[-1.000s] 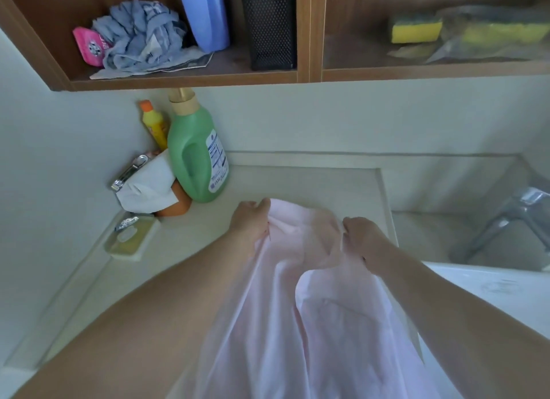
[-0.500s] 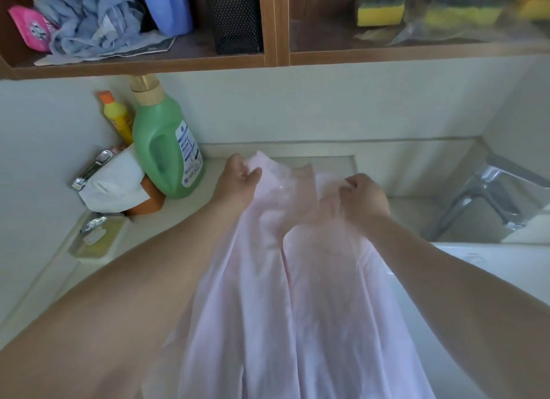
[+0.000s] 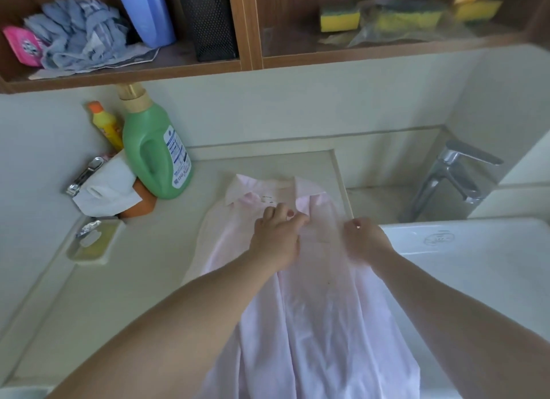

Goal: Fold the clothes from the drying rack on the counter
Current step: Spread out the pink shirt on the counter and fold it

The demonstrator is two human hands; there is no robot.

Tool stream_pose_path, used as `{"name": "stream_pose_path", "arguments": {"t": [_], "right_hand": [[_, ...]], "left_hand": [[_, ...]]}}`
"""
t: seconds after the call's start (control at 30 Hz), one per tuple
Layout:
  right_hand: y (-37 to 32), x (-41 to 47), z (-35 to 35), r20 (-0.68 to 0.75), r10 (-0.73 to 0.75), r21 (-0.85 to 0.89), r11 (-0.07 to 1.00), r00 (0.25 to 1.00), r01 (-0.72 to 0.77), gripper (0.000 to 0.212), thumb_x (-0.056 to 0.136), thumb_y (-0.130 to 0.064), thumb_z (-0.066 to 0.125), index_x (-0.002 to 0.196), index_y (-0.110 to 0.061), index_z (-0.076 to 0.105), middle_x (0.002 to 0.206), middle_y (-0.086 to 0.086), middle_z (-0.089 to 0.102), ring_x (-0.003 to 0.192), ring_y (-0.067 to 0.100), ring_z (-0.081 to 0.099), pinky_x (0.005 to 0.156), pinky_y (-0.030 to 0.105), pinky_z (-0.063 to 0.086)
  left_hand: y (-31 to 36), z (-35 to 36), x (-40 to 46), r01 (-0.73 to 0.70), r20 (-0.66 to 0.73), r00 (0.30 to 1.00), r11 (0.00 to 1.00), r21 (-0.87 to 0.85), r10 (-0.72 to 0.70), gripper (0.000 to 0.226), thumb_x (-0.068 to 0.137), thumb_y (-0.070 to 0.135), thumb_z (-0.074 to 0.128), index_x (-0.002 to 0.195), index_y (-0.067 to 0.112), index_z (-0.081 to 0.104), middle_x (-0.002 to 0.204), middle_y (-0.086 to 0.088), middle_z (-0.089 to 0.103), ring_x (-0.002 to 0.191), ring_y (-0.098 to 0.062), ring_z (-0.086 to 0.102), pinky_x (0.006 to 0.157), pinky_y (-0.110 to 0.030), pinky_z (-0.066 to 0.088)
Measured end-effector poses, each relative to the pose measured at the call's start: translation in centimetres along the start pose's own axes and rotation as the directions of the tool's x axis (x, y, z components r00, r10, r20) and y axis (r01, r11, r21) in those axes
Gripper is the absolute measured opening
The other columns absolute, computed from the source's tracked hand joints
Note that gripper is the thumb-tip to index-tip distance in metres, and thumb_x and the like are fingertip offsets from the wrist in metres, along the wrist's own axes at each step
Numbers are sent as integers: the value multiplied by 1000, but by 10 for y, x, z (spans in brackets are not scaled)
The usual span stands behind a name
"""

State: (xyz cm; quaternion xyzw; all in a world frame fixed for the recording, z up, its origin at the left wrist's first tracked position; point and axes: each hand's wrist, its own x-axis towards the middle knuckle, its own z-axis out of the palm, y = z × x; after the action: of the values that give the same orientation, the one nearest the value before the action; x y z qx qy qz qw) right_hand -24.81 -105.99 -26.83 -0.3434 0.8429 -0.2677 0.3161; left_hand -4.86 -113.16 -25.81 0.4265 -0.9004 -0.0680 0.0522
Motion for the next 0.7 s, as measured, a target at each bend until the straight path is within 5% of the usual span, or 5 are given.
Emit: {"name": "stream_pose_path", "arguments": {"t": [0.13,0.37,0.53,0.63,0.7], "right_hand": [[32,-33,-18,176,17,24,999,984,-22,19,85,-24,57,83,-9,69,82,7,69,72,25,65,61,28,46],[62,-56,-65,569,64,72,989,820,-128,26,92,-16,55,113,-15,71,104,3,77,95,22,75,81,36,60],[24,-38,-96,97,-7,-79,997,995,15,15,91,-9,51,82,-8,64,76,12,62,68,27,61,50,23,43],[0,-24,-106,-243,-196,-297,947,950,120,15,93,-18,53,98,-14,67,84,9,63,80,30,60,64,31,43],[-14,-28,-99,-308,-322,-314,923,895,224,17,100,-28,51,109,-20,63,92,6,61,85,30,58,69,34,43]], "left_hand": [[12,11,6,-237,237,952,958,161,196,46,99,16,45,143,30,51,154,3,40,138,-29,37,103,-41,40],[1,25,-1,47,391,914,986,158,-106,60,98,25,46,155,21,29,159,-5,31,142,-37,37,104,-49,47],[-2,23,-9,53,383,918,989,137,-102,49,99,27,46,144,11,39,143,-10,43,133,-34,45,100,-43,47],[-4,24,-10,80,382,917,992,95,-111,55,94,24,50,146,12,35,142,-9,43,134,-32,46,101,-43,47],[-7,26,-9,108,388,911,989,101,-139,49,94,27,48,139,13,39,137,-10,43,133,-32,46,102,-43,45]]}}
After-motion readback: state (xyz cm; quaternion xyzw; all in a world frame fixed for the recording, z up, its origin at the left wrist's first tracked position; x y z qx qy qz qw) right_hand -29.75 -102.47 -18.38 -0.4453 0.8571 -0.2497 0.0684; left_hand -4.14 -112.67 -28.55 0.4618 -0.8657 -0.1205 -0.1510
